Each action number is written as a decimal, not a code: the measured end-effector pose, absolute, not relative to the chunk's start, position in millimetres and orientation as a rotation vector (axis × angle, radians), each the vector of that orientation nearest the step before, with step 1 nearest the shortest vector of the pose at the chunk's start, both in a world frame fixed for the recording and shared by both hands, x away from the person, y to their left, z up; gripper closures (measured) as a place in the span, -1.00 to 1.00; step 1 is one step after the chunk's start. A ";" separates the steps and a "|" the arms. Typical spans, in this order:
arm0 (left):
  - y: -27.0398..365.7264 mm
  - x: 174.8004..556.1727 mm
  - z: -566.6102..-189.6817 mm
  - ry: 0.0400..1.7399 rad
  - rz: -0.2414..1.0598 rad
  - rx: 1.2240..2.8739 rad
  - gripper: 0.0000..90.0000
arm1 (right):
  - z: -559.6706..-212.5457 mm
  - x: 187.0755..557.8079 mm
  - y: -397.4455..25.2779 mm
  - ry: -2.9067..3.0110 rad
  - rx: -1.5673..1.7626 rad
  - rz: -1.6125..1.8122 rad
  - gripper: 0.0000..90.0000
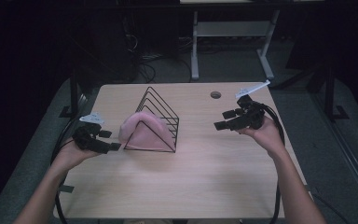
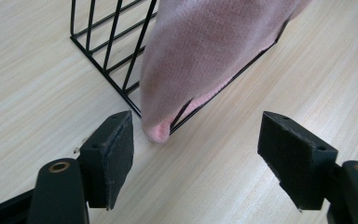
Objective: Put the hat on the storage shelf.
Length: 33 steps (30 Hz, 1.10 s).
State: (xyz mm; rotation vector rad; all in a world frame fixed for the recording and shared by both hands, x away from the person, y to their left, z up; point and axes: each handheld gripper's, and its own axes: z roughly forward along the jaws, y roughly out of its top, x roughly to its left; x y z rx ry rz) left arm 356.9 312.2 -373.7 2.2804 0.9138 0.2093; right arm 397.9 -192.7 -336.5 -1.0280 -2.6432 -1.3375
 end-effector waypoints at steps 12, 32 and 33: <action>307.3 350.3 -380.6 0.938 0.220 2.281 -0.51 | -362.5 380.8 -226.8 -2.605 -1.137 -1.322 -0.45; 310.0 323.4 -387.7 0.952 0.274 2.237 -0.54 | -398.8 331.8 -275.9 -2.582 -1.279 -1.323 -0.47; 309.5 320.8 -388.8 0.959 0.278 2.229 -0.54 | -400.4 328.1 -276.6 -2.588 -1.280 -1.321 -0.47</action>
